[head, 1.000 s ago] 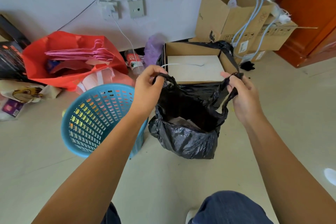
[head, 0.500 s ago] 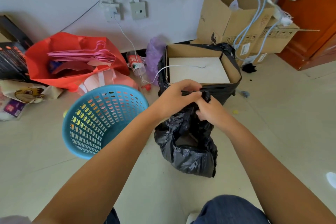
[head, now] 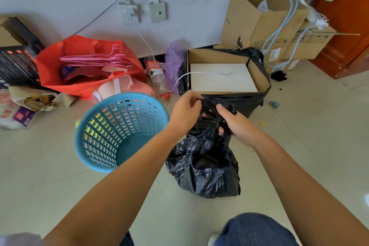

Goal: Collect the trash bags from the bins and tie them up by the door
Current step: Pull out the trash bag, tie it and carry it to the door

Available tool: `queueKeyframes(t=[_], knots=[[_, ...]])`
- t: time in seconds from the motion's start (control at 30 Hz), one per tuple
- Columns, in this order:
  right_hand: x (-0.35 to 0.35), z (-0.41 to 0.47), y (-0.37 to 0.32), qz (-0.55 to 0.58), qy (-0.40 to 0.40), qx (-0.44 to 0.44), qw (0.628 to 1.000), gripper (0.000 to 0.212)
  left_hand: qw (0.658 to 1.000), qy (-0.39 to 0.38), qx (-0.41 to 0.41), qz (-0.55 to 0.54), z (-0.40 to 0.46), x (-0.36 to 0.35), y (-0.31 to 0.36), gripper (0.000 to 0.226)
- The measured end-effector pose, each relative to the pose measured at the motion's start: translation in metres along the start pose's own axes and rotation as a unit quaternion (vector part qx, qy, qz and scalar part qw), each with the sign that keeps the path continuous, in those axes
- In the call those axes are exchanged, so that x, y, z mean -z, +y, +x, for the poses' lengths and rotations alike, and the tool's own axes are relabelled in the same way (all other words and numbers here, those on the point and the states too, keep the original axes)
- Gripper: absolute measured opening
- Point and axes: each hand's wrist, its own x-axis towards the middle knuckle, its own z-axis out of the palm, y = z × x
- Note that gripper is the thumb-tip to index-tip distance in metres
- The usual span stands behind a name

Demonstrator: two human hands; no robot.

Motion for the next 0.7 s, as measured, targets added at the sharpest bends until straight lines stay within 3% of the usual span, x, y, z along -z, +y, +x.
queueKeyframes(t=[0.07, 0.13, 0.17, 0.23, 0.27, 0.37, 0.43, 0.53, 0.63, 0.7], knots=[[-0.002, 0.008, 0.003, 0.067, 0.033, -0.012, 0.997, 0.057, 0.984, -0.13, 0.052, -0.113, -0.011, -0.009, -0.009, 0.026], [-0.001, 0.011, 0.004, 0.11, 0.054, -0.035, 0.992, 0.049, 0.961, -0.255, 0.047, -0.098, -0.019, -0.015, -0.021, 0.046], [0.001, 0.01, 0.006, 0.126, 0.043, -0.041, 0.99, 0.051, 0.957, -0.28, 0.038, -0.066, -0.019, -0.016, -0.027, 0.056], [0.006, 0.007, 0.009, 0.2, 0.004, -0.035, 0.979, 0.057, 0.966, -0.255, 0.036, 0.01, -0.014, -0.014, -0.035, 0.068], [0.009, 0.005, 0.01, 0.243, -0.016, -0.034, 0.969, 0.056, 0.972, -0.226, 0.05, 0.03, -0.011, -0.011, -0.036, 0.063], [0.017, 0.0, 0.014, 0.262, -0.079, -0.016, 0.962, 0.038, 0.979, -0.18, 0.089, 0.023, -0.001, -0.006, -0.043, 0.02], [0.021, -0.002, 0.018, 0.187, -0.104, 0.009, 0.977, 0.029, 0.973, -0.178, 0.144, -0.012, 0.002, -0.004, -0.044, 0.013], [0.025, -0.003, 0.018, 0.124, -0.105, 0.033, 0.986, 0.02, 0.939, -0.238, 0.241, -0.059, -0.003, -0.002, -0.041, 0.028], [0.025, -0.001, 0.016, 0.135, -0.112, 0.03, 0.984, 0.015, 0.908, -0.348, 0.222, -0.067, -0.008, -0.008, -0.046, 0.031], [0.025, -0.001, 0.014, 0.069, -0.125, 0.029, 0.989, 0.019, 0.922, -0.312, 0.212, -0.083, -0.011, -0.01, -0.046, 0.015]])
